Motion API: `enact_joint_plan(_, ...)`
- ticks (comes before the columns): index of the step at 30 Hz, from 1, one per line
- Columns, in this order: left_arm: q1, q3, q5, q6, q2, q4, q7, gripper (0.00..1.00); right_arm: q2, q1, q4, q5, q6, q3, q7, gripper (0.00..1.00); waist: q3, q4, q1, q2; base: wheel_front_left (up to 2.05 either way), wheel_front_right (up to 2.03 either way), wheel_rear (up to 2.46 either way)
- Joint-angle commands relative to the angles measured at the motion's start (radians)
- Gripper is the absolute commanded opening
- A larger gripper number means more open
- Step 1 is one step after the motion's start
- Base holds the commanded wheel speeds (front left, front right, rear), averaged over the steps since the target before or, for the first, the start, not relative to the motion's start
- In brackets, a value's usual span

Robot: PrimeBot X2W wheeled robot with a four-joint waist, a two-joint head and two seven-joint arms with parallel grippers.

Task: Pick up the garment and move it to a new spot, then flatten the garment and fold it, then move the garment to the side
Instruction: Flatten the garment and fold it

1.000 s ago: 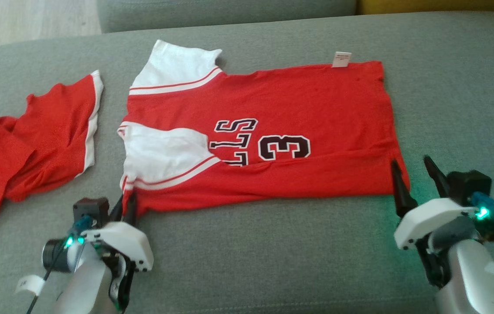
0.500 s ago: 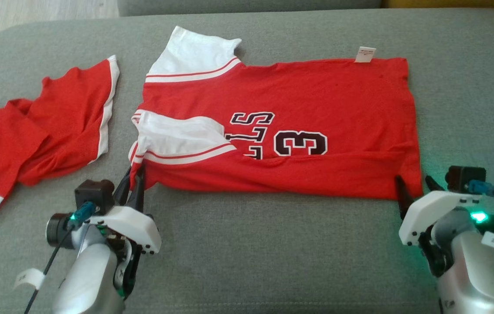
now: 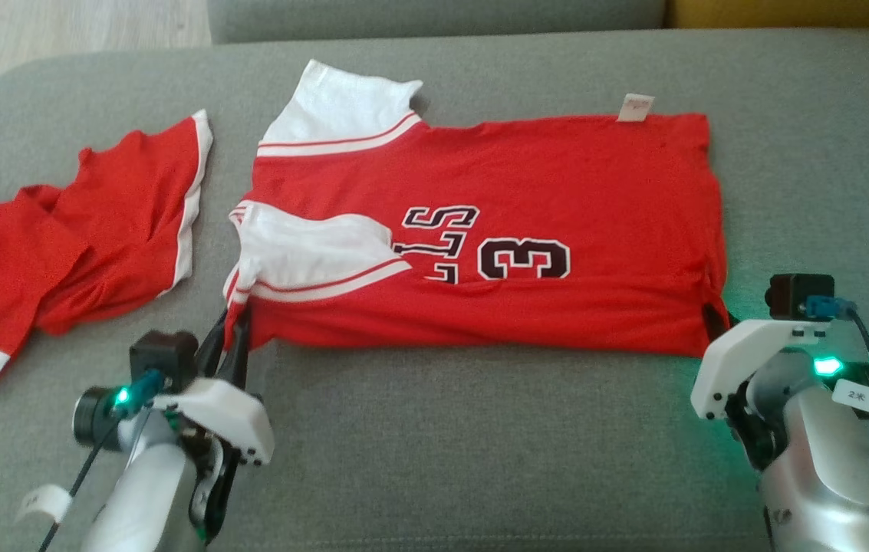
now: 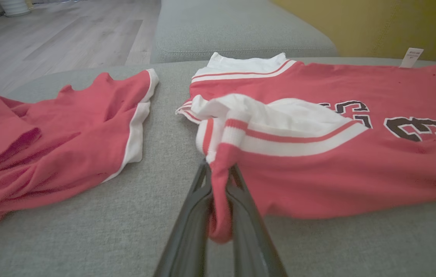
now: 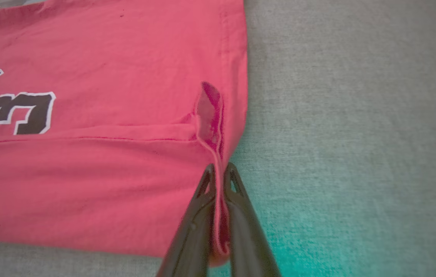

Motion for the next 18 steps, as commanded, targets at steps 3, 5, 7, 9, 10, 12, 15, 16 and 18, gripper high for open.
enact_joint_plan(3, 0.01, 0.03, 0.012, -0.002, 0.048, -0.02, 0.008, 0.0, 0.0, 0.02, -0.066, -0.01, 0.003, 0.011, 0.034, 0.0, -0.035, -0.011, 0.0, 0.0, 0.0, 0.0, 0.0)
enact_joint_plan(5, 0.025, 0.027, 0.01, -0.002, 0.054, -0.023, 0.016, 0.0, 0.0, 0.039, -0.097, 0.004, 0.003, 0.015, 0.063, 0.0, -0.051, -0.014, 0.0, 0.0, 0.0, 0.0, 0.0)
enact_joint_plan(7, 0.042, 0.024, 0.008, -0.004, 0.063, -0.026, 0.024, 0.0, -0.009, 0.063, -0.13, 0.024, 0.003, 0.028, 0.103, 0.0, -0.072, -0.017, 0.0, 0.0, 0.0, 0.0, 0.0)
enact_joint_plan(9, 0.052, 0.021, 0.008, -0.004, 0.066, -0.028, 0.03, 0.0, -0.017, 0.078, -0.148, 0.035, 0.003, 0.037, 0.126, 0.0, -0.082, -0.018, 0.0, 0.0, 0.0, 0.0, 0.0)
enact_joint_plan(10, 0.063, 0.018, 0.008, -0.004, 0.07, -0.032, 0.036, 0.0, -0.025, 0.093, -0.168, 0.047, 0.003, 0.045, 0.15, 0.0, -0.092, -0.019, 0.0, 0.0, 0.0, 0.0, 0.0)
enact_joint_plan(12, 0.088, 0.014, 0.003, -0.008, 0.078, -0.041, 0.052, 0.0, -0.045, 0.126, -0.211, 0.072, 0.003, 0.066, 0.203, 0.0, -0.112, -0.024, 0.0, 0.0, 0.0, 0.0, 0.0)
enact_joint_plan(15, 0.132, 0.019, -0.012, -0.008, 0.093, -0.065, 0.074, 0.0, -0.076, 0.176, -0.28, 0.113, 0.003, 0.087, 0.277, 0.0, -0.135, -0.034, 0.0, 0.0, 0.0, 0.0, 0.0)
enact_joint_plan(16, 0.146, 0.018, -0.015, -0.008, 0.098, -0.076, 0.084, 0.0, -0.086, 0.195, -0.304, 0.125, 0.003, 0.09, 0.3, 0.0, -0.141, -0.034, 0.0, 0.0, 0.0, 0.0, 0.0)
enact_joint_plan(18, 0.174, 0.012, -0.02, -0.014, 0.11, -0.1, 0.109, 0.0, -0.102, 0.234, -0.353, 0.144, 0.003, 0.09, 0.341, 0.0, -0.15, -0.034, 0.0, 0.0, 0.0, 0.0, 0.0)
